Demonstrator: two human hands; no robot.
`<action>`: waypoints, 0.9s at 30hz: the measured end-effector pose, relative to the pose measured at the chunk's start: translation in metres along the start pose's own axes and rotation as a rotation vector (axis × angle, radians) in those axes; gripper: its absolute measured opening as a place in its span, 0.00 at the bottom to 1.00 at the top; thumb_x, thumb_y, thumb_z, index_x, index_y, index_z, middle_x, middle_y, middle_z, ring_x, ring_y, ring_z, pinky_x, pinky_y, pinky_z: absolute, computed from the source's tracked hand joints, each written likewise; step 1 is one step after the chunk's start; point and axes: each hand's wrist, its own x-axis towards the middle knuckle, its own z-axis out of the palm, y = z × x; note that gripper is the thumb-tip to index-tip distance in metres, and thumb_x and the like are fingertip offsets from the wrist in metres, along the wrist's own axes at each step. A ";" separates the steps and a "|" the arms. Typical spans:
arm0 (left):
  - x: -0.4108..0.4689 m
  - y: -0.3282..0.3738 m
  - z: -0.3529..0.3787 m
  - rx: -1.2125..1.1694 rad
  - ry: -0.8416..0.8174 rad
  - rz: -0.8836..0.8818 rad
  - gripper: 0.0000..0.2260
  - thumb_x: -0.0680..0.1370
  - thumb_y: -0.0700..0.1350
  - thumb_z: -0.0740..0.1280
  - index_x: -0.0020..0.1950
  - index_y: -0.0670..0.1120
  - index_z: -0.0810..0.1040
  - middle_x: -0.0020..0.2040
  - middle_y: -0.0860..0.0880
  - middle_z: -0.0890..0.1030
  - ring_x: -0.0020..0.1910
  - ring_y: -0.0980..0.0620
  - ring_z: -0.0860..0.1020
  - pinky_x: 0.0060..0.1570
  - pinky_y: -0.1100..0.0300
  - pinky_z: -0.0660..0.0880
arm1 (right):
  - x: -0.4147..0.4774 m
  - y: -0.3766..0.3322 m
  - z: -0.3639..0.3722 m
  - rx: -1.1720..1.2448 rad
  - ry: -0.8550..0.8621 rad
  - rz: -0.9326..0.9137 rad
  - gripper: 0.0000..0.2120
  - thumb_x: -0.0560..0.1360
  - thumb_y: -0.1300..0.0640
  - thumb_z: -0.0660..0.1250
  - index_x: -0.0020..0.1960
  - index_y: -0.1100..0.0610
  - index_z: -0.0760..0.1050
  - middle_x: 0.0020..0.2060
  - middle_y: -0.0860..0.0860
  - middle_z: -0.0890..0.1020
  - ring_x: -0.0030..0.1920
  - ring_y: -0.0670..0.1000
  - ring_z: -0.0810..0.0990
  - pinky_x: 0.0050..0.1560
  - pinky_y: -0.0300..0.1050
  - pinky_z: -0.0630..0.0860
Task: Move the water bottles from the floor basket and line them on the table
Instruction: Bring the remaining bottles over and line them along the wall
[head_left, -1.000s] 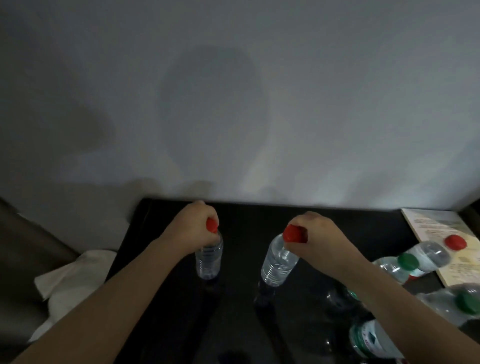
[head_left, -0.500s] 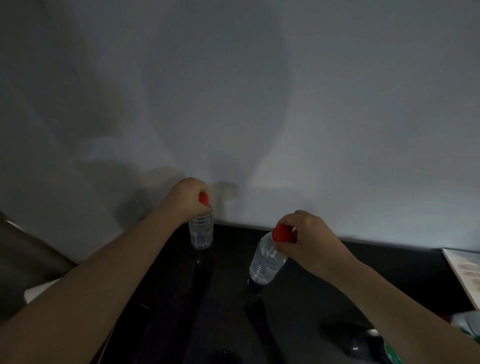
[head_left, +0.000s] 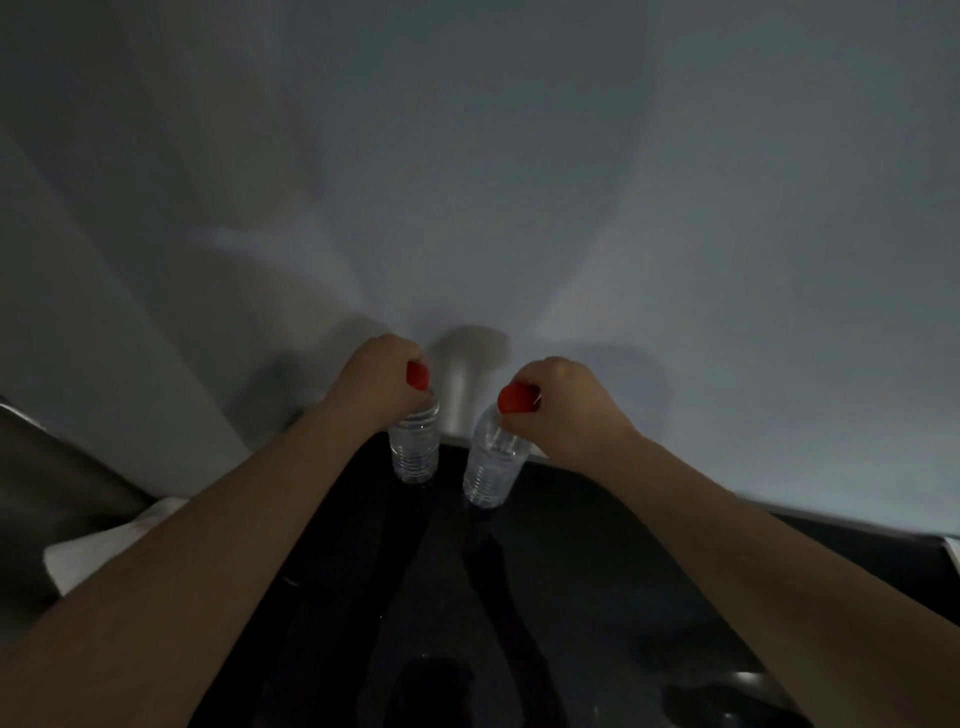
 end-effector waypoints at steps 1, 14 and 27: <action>0.000 -0.001 0.001 -0.005 0.001 -0.008 0.10 0.65 0.43 0.76 0.44 0.43 0.82 0.45 0.41 0.80 0.47 0.43 0.78 0.46 0.58 0.71 | 0.006 -0.001 0.003 -0.002 -0.001 0.007 0.11 0.70 0.56 0.71 0.49 0.62 0.79 0.47 0.57 0.79 0.46 0.53 0.77 0.47 0.46 0.76; 0.003 -0.003 0.008 -0.060 0.027 -0.005 0.09 0.66 0.40 0.74 0.44 0.41 0.82 0.46 0.39 0.78 0.46 0.42 0.78 0.45 0.56 0.73 | 0.045 -0.018 0.023 -0.045 -0.003 0.020 0.09 0.70 0.60 0.69 0.45 0.66 0.78 0.43 0.60 0.80 0.43 0.56 0.79 0.44 0.50 0.78; 0.005 -0.004 0.010 -0.076 0.025 -0.020 0.08 0.66 0.40 0.74 0.43 0.42 0.81 0.48 0.41 0.77 0.46 0.43 0.78 0.45 0.57 0.73 | 0.035 -0.015 0.029 -0.042 -0.059 0.062 0.14 0.72 0.56 0.70 0.54 0.64 0.76 0.50 0.58 0.79 0.49 0.57 0.79 0.49 0.49 0.77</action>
